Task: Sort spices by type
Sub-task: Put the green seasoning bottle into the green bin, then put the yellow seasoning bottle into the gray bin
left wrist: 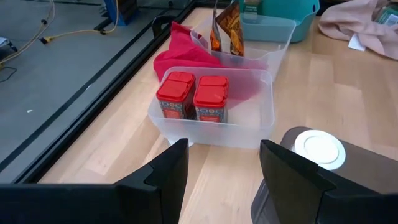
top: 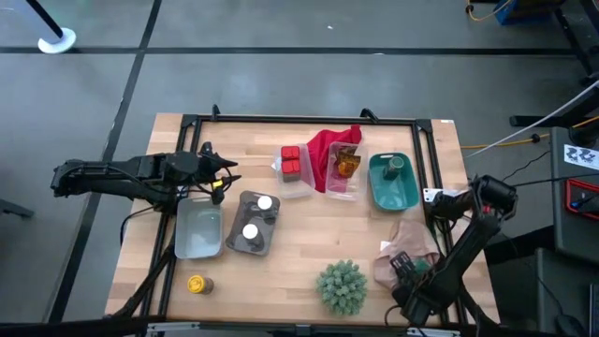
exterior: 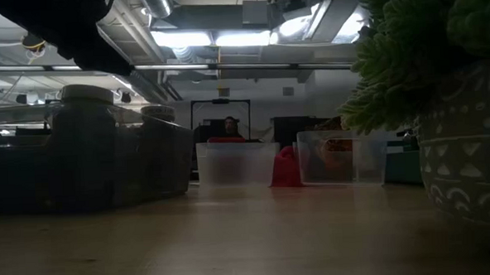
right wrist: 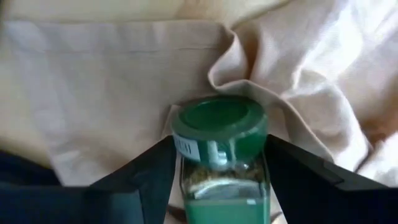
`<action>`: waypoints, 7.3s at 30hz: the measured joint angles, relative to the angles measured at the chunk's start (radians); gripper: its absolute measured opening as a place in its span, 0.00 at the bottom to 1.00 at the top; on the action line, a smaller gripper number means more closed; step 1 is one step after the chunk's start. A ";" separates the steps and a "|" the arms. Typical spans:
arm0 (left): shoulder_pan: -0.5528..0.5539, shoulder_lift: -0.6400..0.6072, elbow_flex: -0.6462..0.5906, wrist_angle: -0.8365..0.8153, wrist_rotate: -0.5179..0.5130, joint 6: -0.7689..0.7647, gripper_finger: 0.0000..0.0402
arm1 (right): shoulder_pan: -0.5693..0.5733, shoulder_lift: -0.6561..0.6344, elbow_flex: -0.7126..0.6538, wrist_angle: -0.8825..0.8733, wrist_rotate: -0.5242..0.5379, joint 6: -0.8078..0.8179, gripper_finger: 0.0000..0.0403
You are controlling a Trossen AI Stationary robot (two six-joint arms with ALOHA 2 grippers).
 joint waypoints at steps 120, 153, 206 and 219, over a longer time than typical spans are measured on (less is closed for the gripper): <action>0.000 0.000 0.000 -0.012 0.000 0.053 0.45 | -0.590 -0.443 -0.721 0.159 1.360 1.270 0.50; 0.000 0.000 0.000 -0.013 0.000 0.053 0.45 | -0.590 -0.431 -0.521 -0.157 1.058 1.262 0.60; -0.539 0.501 0.431 -0.535 0.892 -1.980 0.45 | -0.590 -0.431 -0.115 -0.473 0.985 0.950 0.60; -0.613 0.533 0.430 -0.537 0.888 -1.957 0.45 | -0.590 -0.431 -0.115 -0.426 0.985 0.897 0.60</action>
